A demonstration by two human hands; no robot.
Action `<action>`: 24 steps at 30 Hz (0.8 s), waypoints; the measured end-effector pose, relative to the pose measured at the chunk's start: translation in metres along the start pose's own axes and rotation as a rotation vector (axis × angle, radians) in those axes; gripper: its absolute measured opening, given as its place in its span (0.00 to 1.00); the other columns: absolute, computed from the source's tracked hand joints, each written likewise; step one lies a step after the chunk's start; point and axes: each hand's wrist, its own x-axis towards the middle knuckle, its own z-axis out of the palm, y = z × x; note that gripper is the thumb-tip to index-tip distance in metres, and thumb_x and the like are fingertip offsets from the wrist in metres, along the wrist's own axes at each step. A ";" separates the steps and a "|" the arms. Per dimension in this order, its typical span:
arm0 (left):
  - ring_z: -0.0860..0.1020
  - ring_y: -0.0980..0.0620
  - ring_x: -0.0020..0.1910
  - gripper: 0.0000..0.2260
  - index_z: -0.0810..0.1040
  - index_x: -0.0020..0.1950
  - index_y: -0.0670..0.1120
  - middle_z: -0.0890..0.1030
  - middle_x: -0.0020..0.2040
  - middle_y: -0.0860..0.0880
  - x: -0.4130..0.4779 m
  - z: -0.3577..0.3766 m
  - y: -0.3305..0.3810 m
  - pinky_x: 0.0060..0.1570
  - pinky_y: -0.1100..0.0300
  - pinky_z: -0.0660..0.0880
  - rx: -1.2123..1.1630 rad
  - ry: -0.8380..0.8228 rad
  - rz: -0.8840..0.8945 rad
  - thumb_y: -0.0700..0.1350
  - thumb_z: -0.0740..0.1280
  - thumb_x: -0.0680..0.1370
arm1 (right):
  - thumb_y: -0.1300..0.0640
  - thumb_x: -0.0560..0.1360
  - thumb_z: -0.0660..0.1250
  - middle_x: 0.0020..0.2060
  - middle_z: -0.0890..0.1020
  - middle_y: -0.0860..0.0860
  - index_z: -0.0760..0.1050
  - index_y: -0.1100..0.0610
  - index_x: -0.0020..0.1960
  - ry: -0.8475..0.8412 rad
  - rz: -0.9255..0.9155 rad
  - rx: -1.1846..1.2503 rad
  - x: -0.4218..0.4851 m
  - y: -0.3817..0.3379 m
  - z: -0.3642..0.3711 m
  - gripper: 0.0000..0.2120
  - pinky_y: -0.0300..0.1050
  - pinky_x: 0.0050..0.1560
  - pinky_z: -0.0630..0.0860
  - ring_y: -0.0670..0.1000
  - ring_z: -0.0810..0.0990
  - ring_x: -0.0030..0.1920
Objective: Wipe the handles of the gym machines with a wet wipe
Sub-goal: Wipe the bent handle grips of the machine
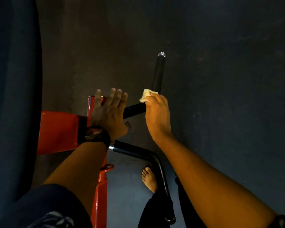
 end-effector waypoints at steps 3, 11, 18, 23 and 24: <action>0.47 0.47 0.81 0.44 0.43 0.82 0.48 0.47 0.83 0.46 0.004 -0.003 -0.014 0.75 0.39 0.48 -0.046 -0.040 0.058 0.67 0.60 0.76 | 0.59 0.80 0.61 0.53 0.81 0.53 0.81 0.58 0.53 0.101 0.254 0.073 0.022 0.005 -0.009 0.10 0.39 0.53 0.76 0.50 0.79 0.53; 0.61 0.46 0.78 0.46 0.62 0.80 0.46 0.65 0.78 0.46 0.012 -0.002 -0.028 0.75 0.38 0.53 -0.104 0.067 0.088 0.65 0.68 0.66 | 0.63 0.80 0.58 0.56 0.77 0.58 0.71 0.60 0.63 -0.154 0.228 -0.134 0.023 -0.001 -0.010 0.13 0.50 0.46 0.72 0.58 0.78 0.52; 0.56 0.47 0.80 0.47 0.59 0.81 0.45 0.60 0.81 0.46 0.013 -0.001 -0.031 0.75 0.40 0.51 -0.146 0.089 0.085 0.67 0.62 0.67 | 0.66 0.81 0.59 0.77 0.64 0.56 0.69 0.57 0.73 -0.257 0.254 -0.240 0.050 -0.009 0.000 0.21 0.52 0.70 0.68 0.58 0.62 0.76; 0.57 0.46 0.80 0.45 0.59 0.81 0.45 0.60 0.81 0.45 0.013 -0.005 -0.030 0.74 0.38 0.56 -0.147 0.083 0.082 0.68 0.57 0.69 | 0.61 0.83 0.58 0.76 0.66 0.57 0.69 0.59 0.73 -0.266 0.211 -0.303 0.054 -0.005 0.002 0.19 0.50 0.69 0.70 0.57 0.64 0.76; 0.57 0.46 0.80 0.45 0.59 0.81 0.44 0.60 0.81 0.45 0.014 -0.006 -0.029 0.74 0.38 0.57 -0.149 0.079 0.082 0.69 0.55 0.69 | 0.60 0.83 0.58 0.74 0.68 0.57 0.70 0.59 0.71 -0.242 0.224 -0.295 0.065 -0.003 0.002 0.17 0.51 0.68 0.72 0.58 0.68 0.73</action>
